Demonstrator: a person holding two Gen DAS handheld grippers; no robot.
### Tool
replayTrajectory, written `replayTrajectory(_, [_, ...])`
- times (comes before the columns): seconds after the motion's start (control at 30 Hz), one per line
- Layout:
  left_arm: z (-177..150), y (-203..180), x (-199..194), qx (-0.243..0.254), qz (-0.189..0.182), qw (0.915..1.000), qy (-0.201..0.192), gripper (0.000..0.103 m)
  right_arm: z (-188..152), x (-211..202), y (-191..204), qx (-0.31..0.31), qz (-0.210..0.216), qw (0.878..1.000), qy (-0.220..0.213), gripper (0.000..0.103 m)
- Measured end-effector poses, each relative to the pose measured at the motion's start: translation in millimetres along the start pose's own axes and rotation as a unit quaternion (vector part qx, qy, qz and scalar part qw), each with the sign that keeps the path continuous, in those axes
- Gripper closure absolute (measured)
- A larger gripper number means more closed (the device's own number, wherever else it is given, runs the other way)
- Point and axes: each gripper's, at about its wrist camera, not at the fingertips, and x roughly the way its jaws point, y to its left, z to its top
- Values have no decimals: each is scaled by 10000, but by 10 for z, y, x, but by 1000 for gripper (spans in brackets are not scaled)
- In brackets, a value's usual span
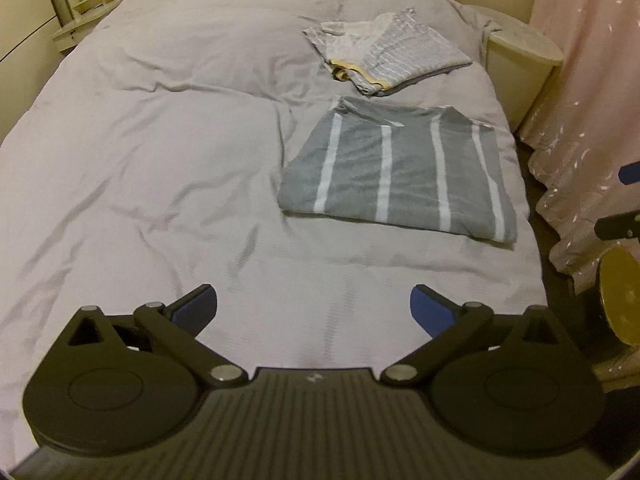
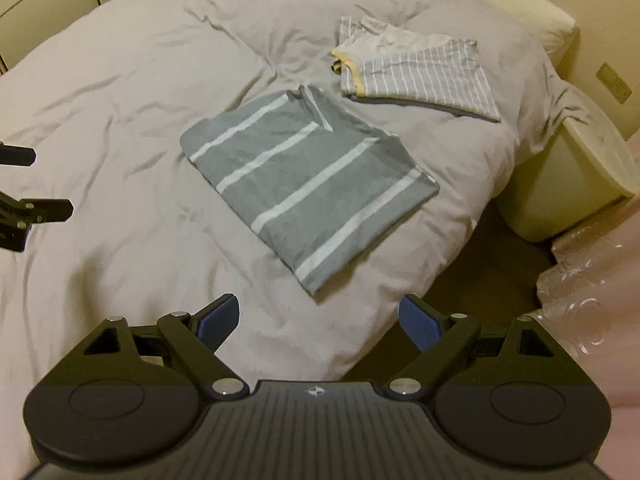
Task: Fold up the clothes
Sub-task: 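Withdraw both open grippers from the folded T-shirt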
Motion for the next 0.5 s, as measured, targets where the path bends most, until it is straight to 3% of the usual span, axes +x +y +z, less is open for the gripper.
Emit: replayTrajectory(0.5, [59, -233, 10, 454, -129, 9989, -83, 2, -132, -44, 12, 112, -68, 9999, 66, 14])
